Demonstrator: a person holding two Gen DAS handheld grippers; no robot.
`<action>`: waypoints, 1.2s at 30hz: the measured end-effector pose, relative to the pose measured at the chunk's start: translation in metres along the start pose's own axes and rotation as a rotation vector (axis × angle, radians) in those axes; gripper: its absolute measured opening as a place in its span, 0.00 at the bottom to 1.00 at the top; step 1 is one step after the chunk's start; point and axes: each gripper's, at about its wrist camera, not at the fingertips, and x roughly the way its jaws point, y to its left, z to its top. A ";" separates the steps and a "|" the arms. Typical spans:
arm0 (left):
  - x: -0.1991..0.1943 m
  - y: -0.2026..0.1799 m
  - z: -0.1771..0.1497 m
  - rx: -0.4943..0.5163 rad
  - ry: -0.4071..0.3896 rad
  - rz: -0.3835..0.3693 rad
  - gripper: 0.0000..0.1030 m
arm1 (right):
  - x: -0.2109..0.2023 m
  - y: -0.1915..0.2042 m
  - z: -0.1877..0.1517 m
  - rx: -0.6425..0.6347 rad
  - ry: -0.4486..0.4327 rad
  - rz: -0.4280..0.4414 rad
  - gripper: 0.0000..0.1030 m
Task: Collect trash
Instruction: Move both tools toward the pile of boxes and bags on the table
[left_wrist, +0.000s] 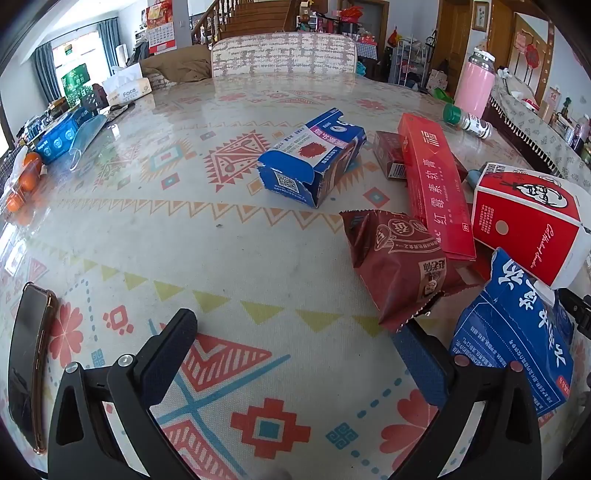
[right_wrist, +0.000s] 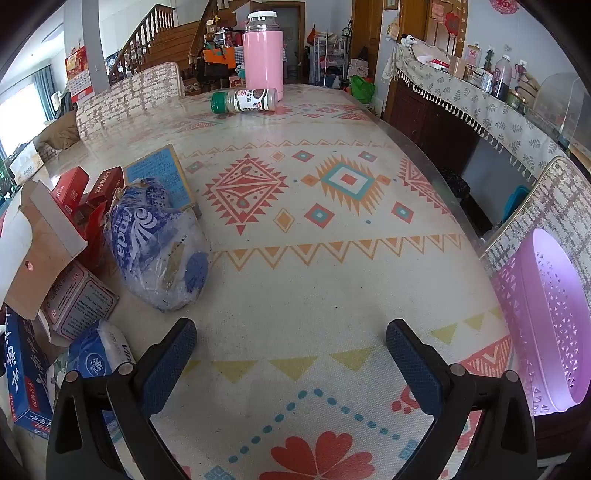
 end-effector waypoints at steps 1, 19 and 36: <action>0.000 -0.001 0.001 -0.006 0.006 0.005 1.00 | 0.000 0.000 0.000 -0.007 0.003 -0.009 1.00; -0.045 0.016 -0.021 -0.023 -0.054 -0.037 1.00 | 0.001 0.000 0.003 -0.045 0.068 0.018 1.00; -0.176 0.033 -0.054 -0.028 -0.377 0.115 1.00 | -0.123 -0.003 -0.072 0.018 -0.274 0.117 1.00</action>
